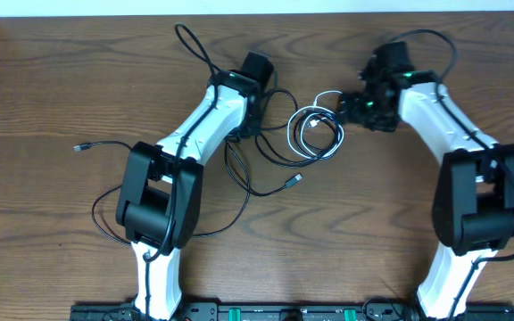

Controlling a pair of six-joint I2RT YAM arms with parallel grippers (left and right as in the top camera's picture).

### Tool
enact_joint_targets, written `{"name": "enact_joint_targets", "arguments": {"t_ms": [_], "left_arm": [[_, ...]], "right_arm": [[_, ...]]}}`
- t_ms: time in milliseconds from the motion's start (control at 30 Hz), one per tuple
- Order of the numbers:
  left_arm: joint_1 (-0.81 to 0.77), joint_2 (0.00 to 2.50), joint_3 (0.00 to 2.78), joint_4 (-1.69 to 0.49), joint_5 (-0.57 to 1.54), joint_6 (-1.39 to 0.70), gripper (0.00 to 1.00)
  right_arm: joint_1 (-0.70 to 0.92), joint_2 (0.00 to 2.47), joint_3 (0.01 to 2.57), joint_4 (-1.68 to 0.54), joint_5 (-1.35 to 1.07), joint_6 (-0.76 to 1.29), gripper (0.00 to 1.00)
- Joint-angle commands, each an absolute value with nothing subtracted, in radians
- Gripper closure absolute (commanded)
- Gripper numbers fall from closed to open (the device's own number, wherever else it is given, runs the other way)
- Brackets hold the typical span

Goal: Untangle cables

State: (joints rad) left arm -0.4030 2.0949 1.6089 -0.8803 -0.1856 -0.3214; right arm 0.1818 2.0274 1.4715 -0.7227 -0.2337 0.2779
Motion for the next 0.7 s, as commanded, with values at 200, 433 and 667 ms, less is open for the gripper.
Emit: {"name": "enact_joint_targets", "arguments": {"t_ms": [200,433,667], "left_arm": [[-0.393,2.092,1.605,-0.929,-0.105,-0.321,0.64],[-0.393,2.092,1.605,-0.981,-0.056,-0.306,0.80],[-0.389,2.092,1.605,-1.067,-0.212,-0.248,0.92]], "right_arm": [[0.281,2.162,1.476,-0.709,-0.162,0.276,0.39],[0.281,2.171,1.479,-0.683,-0.164,0.276,0.99],[0.219,2.003,1.602,-0.714,-0.167,0.245,0.99]]}}
